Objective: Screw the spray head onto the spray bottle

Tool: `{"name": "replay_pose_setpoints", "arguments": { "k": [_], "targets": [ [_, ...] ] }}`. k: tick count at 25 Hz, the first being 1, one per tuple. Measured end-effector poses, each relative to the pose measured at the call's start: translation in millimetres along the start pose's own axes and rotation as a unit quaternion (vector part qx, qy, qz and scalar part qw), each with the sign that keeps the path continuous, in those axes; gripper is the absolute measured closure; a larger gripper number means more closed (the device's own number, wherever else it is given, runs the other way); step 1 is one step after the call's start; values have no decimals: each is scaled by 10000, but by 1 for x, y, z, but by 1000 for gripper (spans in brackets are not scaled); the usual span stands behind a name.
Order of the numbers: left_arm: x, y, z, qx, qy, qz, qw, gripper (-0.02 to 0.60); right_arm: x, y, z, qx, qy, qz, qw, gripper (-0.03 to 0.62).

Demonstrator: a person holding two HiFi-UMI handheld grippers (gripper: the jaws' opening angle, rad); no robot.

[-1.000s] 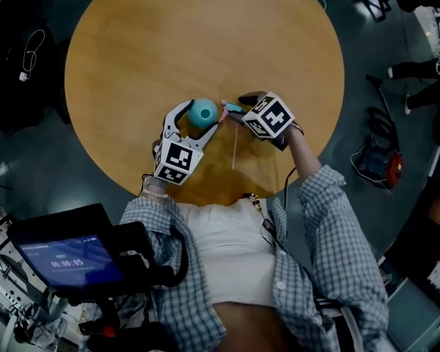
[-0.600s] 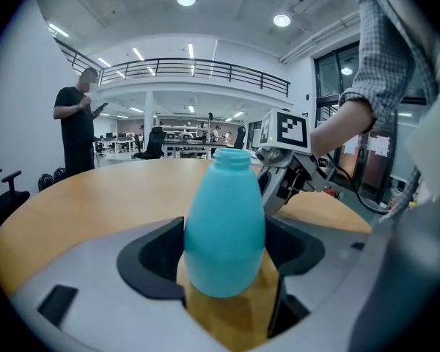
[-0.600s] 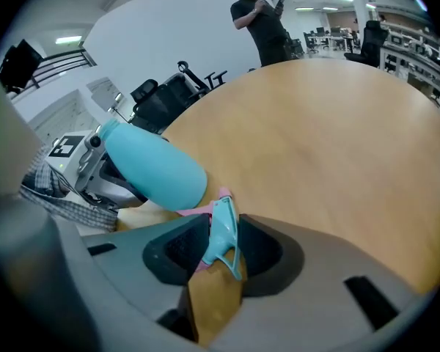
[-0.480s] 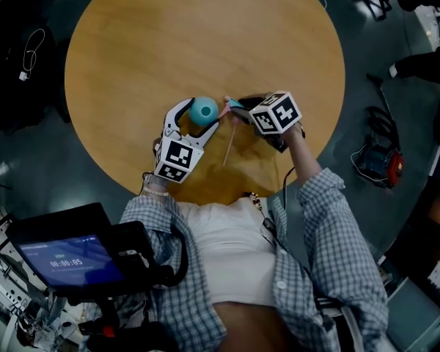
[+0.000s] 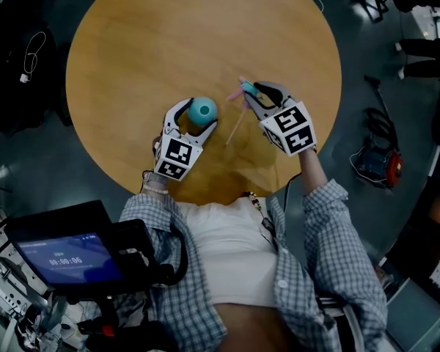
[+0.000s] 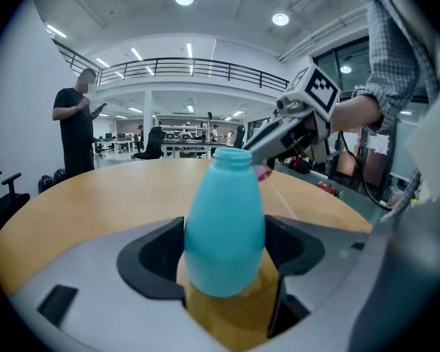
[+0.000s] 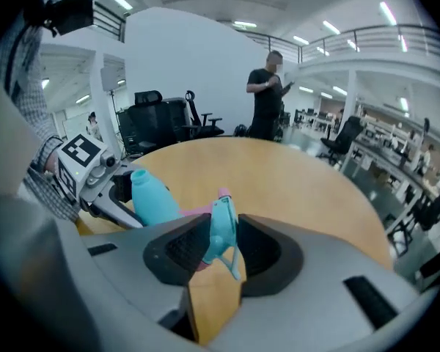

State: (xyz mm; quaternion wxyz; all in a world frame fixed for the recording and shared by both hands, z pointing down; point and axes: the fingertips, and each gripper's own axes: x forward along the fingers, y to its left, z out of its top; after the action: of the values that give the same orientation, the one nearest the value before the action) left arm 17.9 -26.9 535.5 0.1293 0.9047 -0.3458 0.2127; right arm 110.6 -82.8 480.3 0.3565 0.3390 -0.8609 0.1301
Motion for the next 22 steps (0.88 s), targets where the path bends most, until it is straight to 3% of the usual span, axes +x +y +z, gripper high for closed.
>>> {"name": "replay_pose_setpoints", "arguments": {
  "k": [4,11,14,19,22],
  "targets": [
    [3,3,-2,5,40,-4,10000,227,-43,-15,62,-434,-879,-616,9933,484],
    [9,8,-4,-17,79,-11,10000,228,-99,-6,161,-1138,-2216,-1168,9614,484],
    [11,9,-4,-17,92,-14,10000,227,-107,8,182,-1559,-2432,-1298,9485,484],
    [12,8,-3,-29,92,-17,10000,227,-94,27,184,-1577,-2480,-1122,9492,484],
    [12,8,-4,-31,87,-18,10000,227,-89,34,182,-1864,-2391,-1209,9452,484]
  ]
}}
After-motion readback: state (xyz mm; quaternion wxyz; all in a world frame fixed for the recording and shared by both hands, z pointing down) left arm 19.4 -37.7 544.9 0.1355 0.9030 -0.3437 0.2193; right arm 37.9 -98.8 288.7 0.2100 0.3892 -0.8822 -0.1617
